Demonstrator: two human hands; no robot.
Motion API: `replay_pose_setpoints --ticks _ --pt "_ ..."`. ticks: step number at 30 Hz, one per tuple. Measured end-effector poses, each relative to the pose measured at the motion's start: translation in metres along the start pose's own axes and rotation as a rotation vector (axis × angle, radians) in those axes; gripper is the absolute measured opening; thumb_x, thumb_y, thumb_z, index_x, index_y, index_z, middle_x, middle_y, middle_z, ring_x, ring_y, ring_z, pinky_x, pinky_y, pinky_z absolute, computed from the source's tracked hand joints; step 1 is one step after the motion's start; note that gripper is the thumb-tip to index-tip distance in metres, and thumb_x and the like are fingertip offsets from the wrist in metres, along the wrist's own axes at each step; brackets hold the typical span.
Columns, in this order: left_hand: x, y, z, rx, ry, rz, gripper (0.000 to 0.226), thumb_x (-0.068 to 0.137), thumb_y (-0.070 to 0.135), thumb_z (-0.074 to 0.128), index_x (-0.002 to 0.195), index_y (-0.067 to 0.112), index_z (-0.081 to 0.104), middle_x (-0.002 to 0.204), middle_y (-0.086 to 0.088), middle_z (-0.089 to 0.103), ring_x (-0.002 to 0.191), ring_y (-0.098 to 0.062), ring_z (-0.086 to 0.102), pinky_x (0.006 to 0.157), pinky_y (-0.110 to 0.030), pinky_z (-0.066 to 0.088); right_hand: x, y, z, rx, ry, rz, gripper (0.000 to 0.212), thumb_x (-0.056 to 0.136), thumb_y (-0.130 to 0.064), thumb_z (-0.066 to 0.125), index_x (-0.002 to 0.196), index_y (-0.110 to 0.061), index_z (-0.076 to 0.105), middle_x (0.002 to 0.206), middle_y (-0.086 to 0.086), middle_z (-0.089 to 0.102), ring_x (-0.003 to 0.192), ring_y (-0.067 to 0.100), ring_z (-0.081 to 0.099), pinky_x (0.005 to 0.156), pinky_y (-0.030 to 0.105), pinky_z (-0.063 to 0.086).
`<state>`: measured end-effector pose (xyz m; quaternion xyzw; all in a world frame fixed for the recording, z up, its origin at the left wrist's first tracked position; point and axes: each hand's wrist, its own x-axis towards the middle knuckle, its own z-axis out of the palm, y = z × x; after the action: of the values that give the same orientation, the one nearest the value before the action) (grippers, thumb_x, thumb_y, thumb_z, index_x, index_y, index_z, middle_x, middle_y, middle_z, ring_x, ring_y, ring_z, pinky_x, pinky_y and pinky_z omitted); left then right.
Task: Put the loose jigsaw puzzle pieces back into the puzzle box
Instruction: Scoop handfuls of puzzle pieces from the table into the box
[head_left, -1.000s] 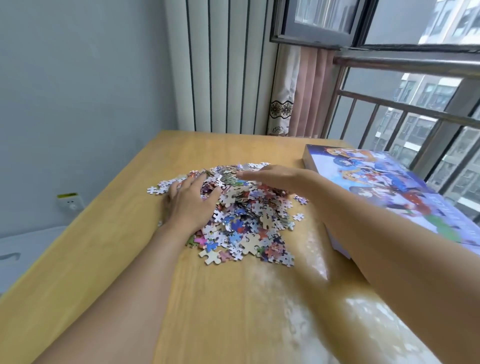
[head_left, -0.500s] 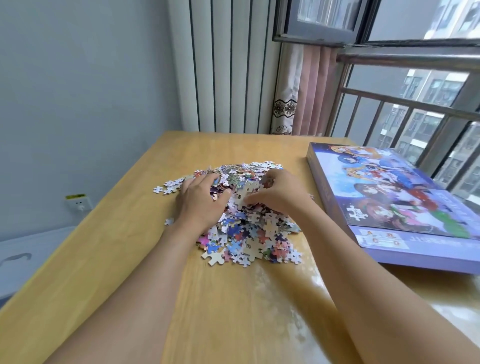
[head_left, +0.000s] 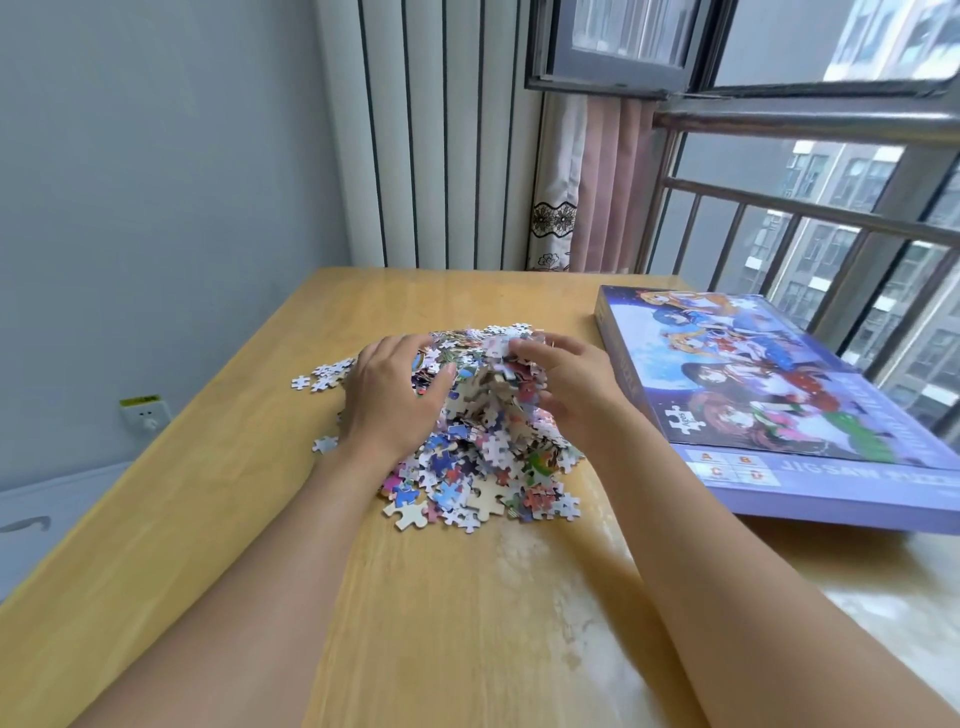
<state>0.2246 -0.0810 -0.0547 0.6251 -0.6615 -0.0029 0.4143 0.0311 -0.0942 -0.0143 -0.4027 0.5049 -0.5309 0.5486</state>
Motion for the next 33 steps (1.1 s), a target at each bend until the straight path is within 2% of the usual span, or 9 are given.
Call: replay_pose_setpoints --ticks 3,7,12,14,18,22,27,31,33 --pt "-0.003 0.007 0.000 -0.057 -0.017 0.049 0.038 0.097 0.042 0.057 0.128 0.020 0.062 0.127 0.002 0.063 0.122 -0.019 0.051 0.104 -0.042 0.043 -0.002 0.001 0.002 0.158 -0.042 0.103 0.031 0.088 -0.005 0.074 0.116 0.007 0.065 0.094 0.017 0.068 0.063 0.023 0.068 0.048 0.027 0.053" --pt "-0.007 0.015 -0.001 -0.105 -0.084 0.141 0.042 0.096 0.048 0.055 0.129 0.023 0.060 0.130 0.004 0.061 0.125 -0.015 0.048 0.110 -0.042 0.038 -0.001 0.003 0.005 0.330 -0.049 0.227 0.007 0.097 -0.005 0.058 0.091 -0.002 0.058 0.091 0.014 0.061 0.063 0.023 0.060 0.044 0.025 0.048" --pt "-0.012 0.024 0.002 -0.080 -0.160 0.227 0.044 0.096 0.046 0.059 0.134 0.024 0.058 0.134 0.004 0.059 0.128 -0.015 0.047 0.109 -0.036 0.037 -0.004 0.006 0.005 0.652 -0.088 0.382 0.027 0.097 -0.017 0.055 0.112 0.006 0.059 0.113 0.024 0.069 0.099 0.033 0.069 0.087 0.041 0.056" --pt "-0.014 0.028 0.005 -0.084 -0.173 0.257 0.044 0.096 0.049 0.056 0.132 0.024 0.059 0.130 0.004 0.061 0.125 -0.016 0.050 0.108 -0.038 0.040 -0.006 0.007 0.005 0.705 -0.103 0.421 0.040 0.099 -0.024 0.056 0.124 0.008 0.056 0.116 0.026 0.068 0.105 0.035 0.069 0.089 0.046 0.055" --pt "-0.015 0.030 0.010 -0.049 -0.157 0.274 0.036 0.098 0.041 0.056 0.129 0.023 0.062 0.125 0.004 0.064 0.120 -0.017 0.053 0.105 -0.040 0.043 -0.007 0.002 0.006 0.530 -0.111 0.360 0.032 0.102 -0.025 0.056 0.103 0.006 0.061 0.082 0.020 0.072 0.072 0.030 0.071 0.068 0.040 0.053" --pt "-0.014 0.028 0.011 -0.048 -0.159 0.227 0.033 0.097 0.031 0.059 0.129 0.022 0.063 0.123 0.001 0.066 0.117 -0.021 0.056 0.102 -0.041 0.045 -0.010 0.003 0.005 0.270 -0.116 0.222 0.027 0.096 -0.011 0.066 0.116 0.007 0.061 0.099 0.022 0.070 0.074 0.028 0.072 0.055 0.032 0.058" --pt "-0.017 0.029 0.008 -0.087 -0.147 0.188 0.033 0.099 0.036 0.058 0.128 0.020 0.064 0.125 0.000 0.067 0.115 -0.019 0.059 0.099 -0.039 0.050 -0.012 0.012 -0.007 0.152 0.002 0.129 0.029 0.090 -0.004 0.072 0.118 0.000 0.063 0.103 0.018 0.073 0.090 0.030 0.072 0.074 0.040 0.061" --pt "-0.021 0.035 0.000 -0.087 -0.109 0.207 0.029 0.098 0.030 0.062 0.123 0.016 0.067 0.120 -0.001 0.069 0.113 -0.017 0.060 0.098 -0.028 0.043 -0.021 0.003 -0.021 0.123 0.066 0.058 0.033 0.089 -0.001 0.073 0.119 -0.003 0.062 0.095 0.012 0.069 0.086 0.025 0.068 0.067 0.034 0.059" --pt "-0.025 0.043 -0.005 -0.099 -0.079 0.223 0.026 0.097 0.027 0.064 0.120 0.015 0.068 0.117 0.000 0.069 0.112 -0.017 0.060 0.097 -0.026 0.040 -0.026 -0.008 -0.028 0.138 0.070 0.048 0.039 0.087 0.001 0.073 0.124 -0.002 0.060 0.101 0.015 0.068 0.092 0.029 0.068 0.074 0.036 0.060"
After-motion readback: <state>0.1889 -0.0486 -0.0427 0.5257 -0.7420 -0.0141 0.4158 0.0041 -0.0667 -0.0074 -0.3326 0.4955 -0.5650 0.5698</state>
